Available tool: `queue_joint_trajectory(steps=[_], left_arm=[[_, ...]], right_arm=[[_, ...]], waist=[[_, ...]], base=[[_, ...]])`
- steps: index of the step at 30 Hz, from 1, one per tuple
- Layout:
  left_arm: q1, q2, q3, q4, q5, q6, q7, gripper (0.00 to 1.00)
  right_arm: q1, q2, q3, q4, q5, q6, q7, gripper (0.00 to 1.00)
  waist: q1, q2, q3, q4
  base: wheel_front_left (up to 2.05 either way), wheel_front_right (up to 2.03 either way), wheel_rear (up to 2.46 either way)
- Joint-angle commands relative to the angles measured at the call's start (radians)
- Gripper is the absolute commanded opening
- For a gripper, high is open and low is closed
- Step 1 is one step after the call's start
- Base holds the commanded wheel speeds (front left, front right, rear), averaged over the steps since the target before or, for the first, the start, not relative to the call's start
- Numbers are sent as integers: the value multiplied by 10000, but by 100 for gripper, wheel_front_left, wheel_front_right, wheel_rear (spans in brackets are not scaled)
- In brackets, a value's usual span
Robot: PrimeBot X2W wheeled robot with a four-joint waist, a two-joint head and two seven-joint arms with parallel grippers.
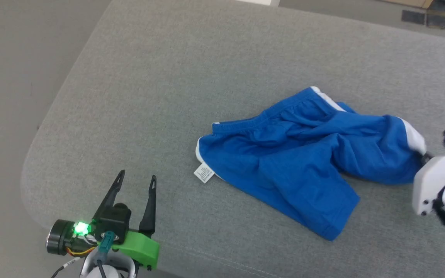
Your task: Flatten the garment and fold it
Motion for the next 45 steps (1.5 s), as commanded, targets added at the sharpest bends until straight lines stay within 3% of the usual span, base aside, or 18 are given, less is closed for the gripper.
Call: queue_joint_trajectory(steps=[1,10,15,25,30,35,36,39,45], left_arm=[[40,62,-4,37,20,-53,-11,100],[222,184,-83,-18,-97,-85,157,100],[42,137,-181,-278,-41,-77,196,100],[-679,-309,-374,-312,77,-83,39,100],[-1010,-587,-456,-148,120,-121,-80,100],[-1285,-808,-484,-2,150,-154,-153,100],[-1334,-851,-483,40,152,-161,-165,100],[-1440,-940,-493,135,164,-187,-186,100],[-1430,-881,-436,308,154,-240,-207,100]], right_arm=[[-22,-20,-187,-285,-161,-15,-419,0],[-207,-329,-1375,-2265,-655,-15,-1606,0],[-1150,-1250,-1290,-2518,-424,-15,-1288,0],[-4779,-3755,862,-168,-23,-15,-1363,0],[-6095,-4244,2474,1440,-196,-15,-1636,0],[-6639,-4285,3414,2828,-359,-15,-2061,0],[-6648,-4249,3617,3111,-368,-15,-2111,5],[-6580,-4147,4050,3805,-283,-15,-2123,100],[-6428,-3768,4482,4863,151,-15,-2421,100]], waist=[[-1,0,-540,-476],[-1,0,-1295,-864],[-1,0,-811,-744],[-1,0,818,-46],[-1,0,1315,244],[-1,0,1581,385],[-1,0,1598,390],[-1,0,1560,358],[-1,0,1051,5]], base=[[0,0,0],[0,0,0],[0,0,0],[0,0,0],[0,0,0],[0,0,0],[0,0,0],[0,0,0],[0,0,0]])
